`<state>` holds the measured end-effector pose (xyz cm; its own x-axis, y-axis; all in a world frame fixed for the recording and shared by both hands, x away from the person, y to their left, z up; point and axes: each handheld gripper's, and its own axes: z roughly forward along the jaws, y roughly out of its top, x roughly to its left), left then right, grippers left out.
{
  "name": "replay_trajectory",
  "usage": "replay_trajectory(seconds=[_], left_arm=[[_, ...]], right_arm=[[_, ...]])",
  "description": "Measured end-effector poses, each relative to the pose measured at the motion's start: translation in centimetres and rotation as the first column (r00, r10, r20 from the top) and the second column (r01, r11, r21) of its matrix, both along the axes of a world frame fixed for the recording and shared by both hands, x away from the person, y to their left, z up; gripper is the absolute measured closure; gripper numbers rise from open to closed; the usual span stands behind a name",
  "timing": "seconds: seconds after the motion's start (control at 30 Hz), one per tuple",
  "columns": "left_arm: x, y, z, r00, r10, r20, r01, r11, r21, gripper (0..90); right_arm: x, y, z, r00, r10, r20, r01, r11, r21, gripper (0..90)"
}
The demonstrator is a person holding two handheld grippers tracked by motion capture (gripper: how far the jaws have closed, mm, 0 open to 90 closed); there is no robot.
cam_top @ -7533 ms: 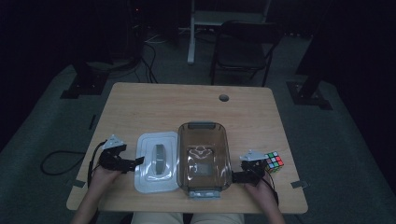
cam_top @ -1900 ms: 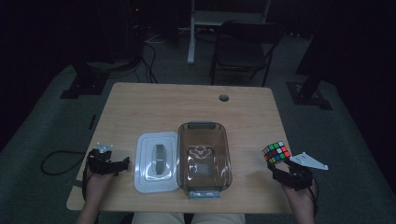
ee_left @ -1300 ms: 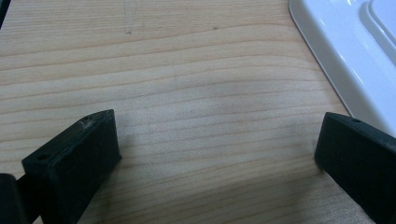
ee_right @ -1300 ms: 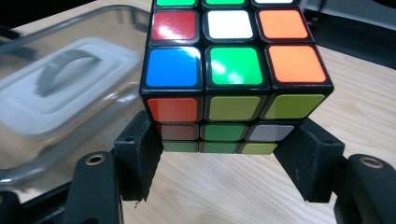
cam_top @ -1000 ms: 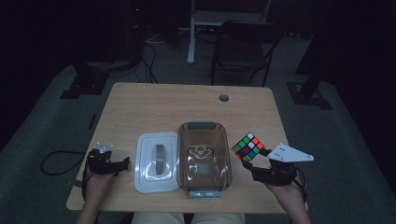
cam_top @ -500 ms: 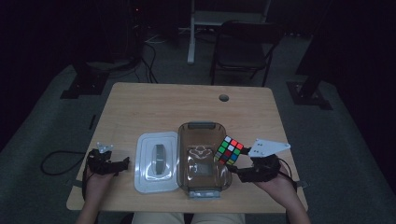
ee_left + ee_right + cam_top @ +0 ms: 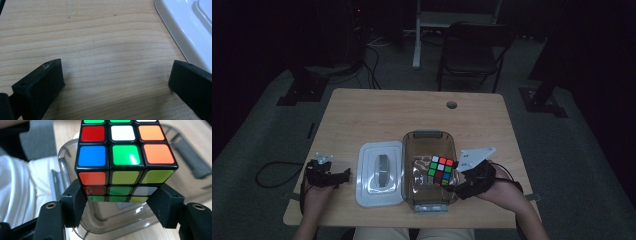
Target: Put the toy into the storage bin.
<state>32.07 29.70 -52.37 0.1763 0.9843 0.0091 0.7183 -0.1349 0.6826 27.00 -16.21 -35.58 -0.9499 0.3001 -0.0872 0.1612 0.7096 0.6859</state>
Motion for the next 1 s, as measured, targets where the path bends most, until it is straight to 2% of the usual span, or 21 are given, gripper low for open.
replay_trajectory(seconds=[0.1,0.23,0.4,0.5,0.57,0.67,0.7,0.73,0.9,0.93,1.0], left_arm=[[0.0,0.0,0.0,1.0,0.0,0.0,0.0,1.0,0.0,0.6],[0.0,0.0,0.0,1.0,-0.003,0.0,0.003,1.0,-0.001,0.6],[0.0,0.0,0.0,1.0,-0.003,0.0,0.003,1.0,-0.001,0.6],[0.0,0.0,0.0,1.0,-0.004,-0.001,0.004,1.0,0.0,0.6],[0.0,0.0,0.0,1.0,-0.004,0.0,0.004,1.0,-0.001,0.6],[0.0,0.0,0.0,1.0,-0.007,0.0,0.007,1.0,0.001,0.6],[-0.1,0.0,0.0,1.0,-0.008,0.0,0.008,1.0,0.001,0.6],[-0.1,0.0,0.0,1.0,-0.008,0.0,0.008,1.0,0.001,0.6],[-0.1,0.0,0.0,1.0,-0.008,0.0,0.008,1.0,0.001,0.6],[-0.1,0.0,0.0,1.0,-0.008,0.0,0.008,1.0,0.001,0.6],[-0.1,0.0,0.0,1.0,-0.008,0.0,0.008,1.0,0.001,0.6]], right_arm=[[0.4,1.0,-0.5,0.9998,0.018,-0.011,-0.019,0.998,-0.065,34.4],[0.8,2.1,-0.9,0.9982,0.047,-0.038,-0.051,0.992,-0.119,34.4],[1.4,3.3,-1.2,0.9947,0.08,-0.064,-0.091,0.977,-0.191,34.4],[1.6,4.2,-1.3,0.9912,0.104,-0.082,-0.122,0.959,-0.257,34.4],[1.8,4.7,-1.3,0.9904,0.115,-0.077,-0.133,0.949,-0.287,34.4],[2.0,5.3,-1.3,0.985,0.138,-0.104,-0.164,0.938,-0.307,34.4],[2.2,5.6,-1.4,0.9803,0.152,-0.126,-0.185,0.929,-0.321,34.4],[2.3,5.8,-1.5,0.9797,0.158,-0.124,-0.191,0.923,-0.333,34.4],[2.8,6.8,-2.2,0.9739,0.164,-0.157,-0.212,0.904,-0.371,34.4],[2.8,6.8,-2.2,0.9739,0.164,-0.157,-0.212,0.904,-0.371,34.4],[3.3,7.1,-2.6,0.9717,0.151,-0.182,-0.213,0.891,-0.4,34.4]])
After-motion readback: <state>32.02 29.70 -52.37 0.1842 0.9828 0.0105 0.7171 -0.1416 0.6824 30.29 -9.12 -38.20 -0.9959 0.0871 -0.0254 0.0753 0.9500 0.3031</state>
